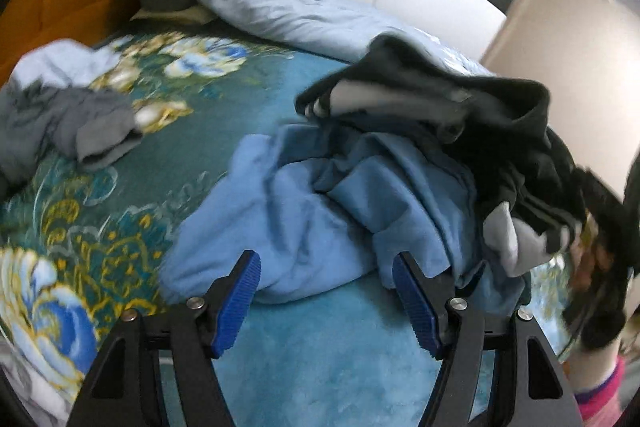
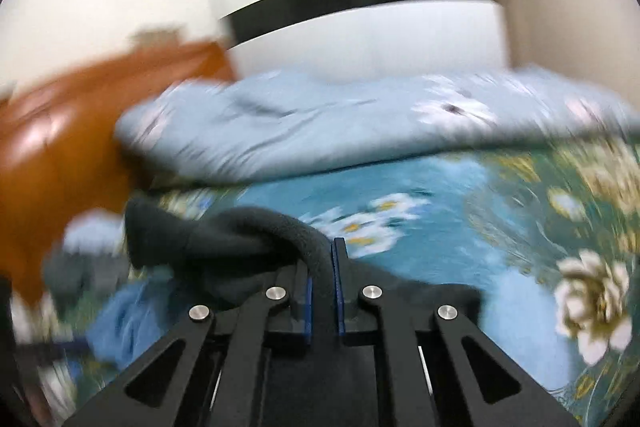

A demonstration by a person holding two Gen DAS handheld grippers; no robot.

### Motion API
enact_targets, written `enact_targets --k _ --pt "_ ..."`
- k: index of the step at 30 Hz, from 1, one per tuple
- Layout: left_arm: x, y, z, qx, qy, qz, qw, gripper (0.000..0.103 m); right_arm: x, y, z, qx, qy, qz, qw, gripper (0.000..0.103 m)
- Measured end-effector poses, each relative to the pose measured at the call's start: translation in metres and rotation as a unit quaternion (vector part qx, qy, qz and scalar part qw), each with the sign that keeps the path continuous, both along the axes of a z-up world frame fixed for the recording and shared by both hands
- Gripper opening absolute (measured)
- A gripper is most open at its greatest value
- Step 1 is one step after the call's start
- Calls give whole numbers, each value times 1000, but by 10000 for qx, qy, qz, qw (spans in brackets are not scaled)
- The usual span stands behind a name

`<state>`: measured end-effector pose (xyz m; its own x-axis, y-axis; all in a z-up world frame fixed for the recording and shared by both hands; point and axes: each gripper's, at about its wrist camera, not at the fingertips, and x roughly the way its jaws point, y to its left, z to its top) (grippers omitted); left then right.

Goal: Fold clothes

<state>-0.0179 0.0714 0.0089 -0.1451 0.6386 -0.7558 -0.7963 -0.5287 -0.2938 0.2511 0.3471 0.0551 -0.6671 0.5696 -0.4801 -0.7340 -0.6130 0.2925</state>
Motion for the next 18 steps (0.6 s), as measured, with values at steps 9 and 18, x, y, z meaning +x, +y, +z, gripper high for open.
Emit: enact_targets --k 9,18 --pt "24 91 -5 76 -259 -654 9975 72 99 95 -48 -1374 886 -1916 9678 7" --pt "9 117 -21 -10 -449 213 9988 10 76 80 -39 -1214 853 -1433 9785 7"
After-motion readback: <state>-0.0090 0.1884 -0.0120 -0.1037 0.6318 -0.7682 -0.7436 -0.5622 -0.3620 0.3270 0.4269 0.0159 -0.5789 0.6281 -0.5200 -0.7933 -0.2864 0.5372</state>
